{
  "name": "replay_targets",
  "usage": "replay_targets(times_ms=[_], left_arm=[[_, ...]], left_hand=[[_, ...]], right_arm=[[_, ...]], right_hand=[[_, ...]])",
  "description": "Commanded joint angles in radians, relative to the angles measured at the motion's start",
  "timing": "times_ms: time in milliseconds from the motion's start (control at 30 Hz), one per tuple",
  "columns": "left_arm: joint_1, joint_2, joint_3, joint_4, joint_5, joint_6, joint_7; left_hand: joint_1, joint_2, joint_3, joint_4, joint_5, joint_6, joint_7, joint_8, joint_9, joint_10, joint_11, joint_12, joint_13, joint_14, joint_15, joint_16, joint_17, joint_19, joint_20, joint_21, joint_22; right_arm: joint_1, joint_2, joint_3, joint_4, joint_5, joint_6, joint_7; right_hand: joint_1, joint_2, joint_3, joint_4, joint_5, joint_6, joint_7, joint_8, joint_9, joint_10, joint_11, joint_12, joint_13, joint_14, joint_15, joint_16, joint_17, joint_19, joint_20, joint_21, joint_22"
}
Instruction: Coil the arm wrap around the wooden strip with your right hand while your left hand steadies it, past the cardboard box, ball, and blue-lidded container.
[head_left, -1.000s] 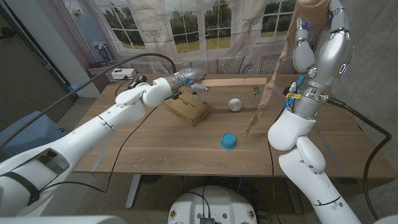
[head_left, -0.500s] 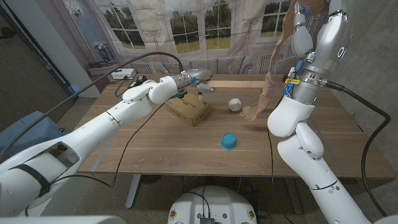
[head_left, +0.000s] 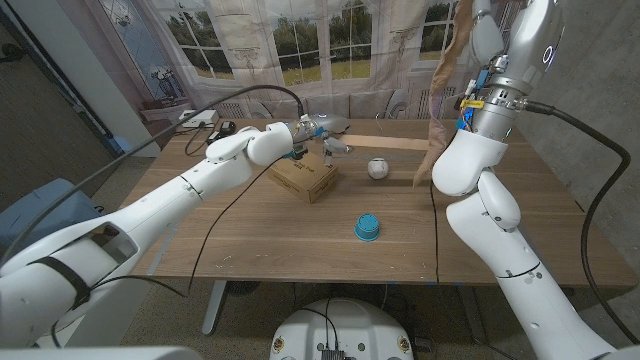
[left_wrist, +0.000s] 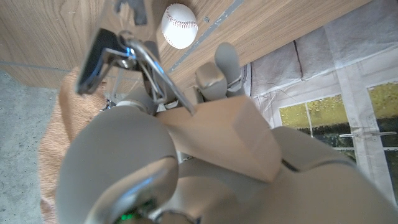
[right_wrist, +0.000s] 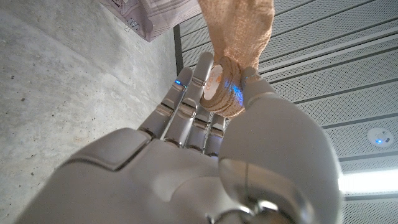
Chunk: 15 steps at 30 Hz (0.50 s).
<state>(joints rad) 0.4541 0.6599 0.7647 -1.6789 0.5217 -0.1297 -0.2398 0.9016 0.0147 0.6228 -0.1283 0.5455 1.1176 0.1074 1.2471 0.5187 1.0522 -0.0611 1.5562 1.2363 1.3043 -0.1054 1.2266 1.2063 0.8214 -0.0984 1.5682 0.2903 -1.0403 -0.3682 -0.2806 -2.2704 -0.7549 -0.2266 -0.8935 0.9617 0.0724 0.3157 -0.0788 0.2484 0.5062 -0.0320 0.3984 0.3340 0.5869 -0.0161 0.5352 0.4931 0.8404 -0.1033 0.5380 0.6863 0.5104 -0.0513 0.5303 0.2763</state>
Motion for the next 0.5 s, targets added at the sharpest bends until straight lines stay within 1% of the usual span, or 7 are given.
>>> replay_targets(times_ms=[33,67,100,167,333,500], left_arm=[[-0.034,-0.038,0.036,0.052,-0.014,-0.033,-0.027],[-0.034,-0.038,0.037,0.053,-0.015,-0.035,-0.027],[-0.037,-0.042,0.039,0.056,-0.016,-0.044,-0.024],[-0.037,-0.043,0.039,0.054,-0.019,-0.053,-0.020],[-0.030,-0.038,0.032,0.039,-0.045,-0.071,-0.027],[-0.019,-0.031,0.023,0.018,-0.078,-0.091,-0.042]], left_hand=[[0.008,-0.006,-0.002,-0.003,0.006,0.000,0.004,0.008,0.001,-0.016,-0.020,0.003,-0.001,0.002,0.000,0.004,0.000,0.005,-0.050,0.003,0.004],[0.008,-0.006,-0.002,-0.003,0.006,0.000,0.004,0.008,0.001,-0.016,-0.020,0.003,-0.001,0.002,0.000,0.004,0.000,0.005,-0.050,0.003,0.003],[0.008,-0.006,-0.002,-0.003,0.006,-0.001,0.003,0.007,-0.001,-0.016,-0.019,0.003,-0.001,0.001,0.001,0.005,0.001,0.005,-0.049,0.003,0.003],[0.009,-0.006,-0.002,-0.003,0.006,0.000,0.004,0.009,0.000,-0.016,-0.019,0.003,-0.001,0.001,0.000,0.005,0.003,0.004,-0.050,0.003,0.003],[0.009,-0.006,-0.002,-0.003,0.007,-0.001,0.005,0.011,-0.001,-0.014,-0.019,0.003,0.000,0.002,0.000,0.004,-0.002,0.005,-0.050,0.003,0.003],[0.009,-0.006,-0.003,-0.002,0.008,-0.002,0.005,0.012,-0.005,-0.014,-0.019,0.003,0.000,0.002,-0.001,0.005,0.001,0.005,-0.050,0.003,0.003]], right_arm=[[0.110,-0.005,-0.002,0.027,0.077,-0.060,0.084],[0.110,-0.007,-0.003,0.026,0.079,-0.062,0.082],[0.125,-0.011,-0.007,0.033,0.080,-0.072,0.096],[0.140,-0.012,-0.013,0.042,0.083,-0.083,0.099],[0.168,-0.017,-0.018,0.057,0.102,-0.104,0.111],[0.191,-0.011,-0.006,0.073,0.164,-0.114,0.130]], right_hand=[[0.043,0.097,0.018,0.024,0.004,0.382,-0.078,0.151,0.051,0.265,-0.114,0.130,0.000,0.016,-0.116,-0.004,0.008,-0.003,-0.048,0.011,0.004],[0.044,0.096,0.018,0.023,0.004,0.385,-0.075,0.152,0.051,0.266,-0.113,0.130,-0.001,0.018,-0.117,-0.003,0.010,-0.001,-0.047,0.013,0.004],[0.046,0.096,0.018,0.021,0.004,0.389,-0.073,0.152,0.050,0.272,-0.107,0.131,-0.004,0.021,-0.118,-0.001,0.012,0.002,-0.044,0.016,0.004],[0.047,0.098,0.018,0.021,0.003,0.393,-0.070,0.153,0.048,0.276,-0.104,0.131,-0.006,0.025,-0.116,0.001,0.015,0.006,-0.040,0.020,0.003],[0.051,0.096,0.017,0.017,0.001,0.399,-0.060,0.153,0.044,0.285,-0.093,0.129,-0.016,0.030,-0.113,0.003,0.023,0.009,-0.034,0.027,0.003],[0.055,0.095,0.017,0.013,-0.002,0.406,-0.057,0.153,0.040,0.296,-0.087,0.128,-0.025,0.035,-0.113,0.005,0.031,0.012,-0.028,0.033,0.002]])
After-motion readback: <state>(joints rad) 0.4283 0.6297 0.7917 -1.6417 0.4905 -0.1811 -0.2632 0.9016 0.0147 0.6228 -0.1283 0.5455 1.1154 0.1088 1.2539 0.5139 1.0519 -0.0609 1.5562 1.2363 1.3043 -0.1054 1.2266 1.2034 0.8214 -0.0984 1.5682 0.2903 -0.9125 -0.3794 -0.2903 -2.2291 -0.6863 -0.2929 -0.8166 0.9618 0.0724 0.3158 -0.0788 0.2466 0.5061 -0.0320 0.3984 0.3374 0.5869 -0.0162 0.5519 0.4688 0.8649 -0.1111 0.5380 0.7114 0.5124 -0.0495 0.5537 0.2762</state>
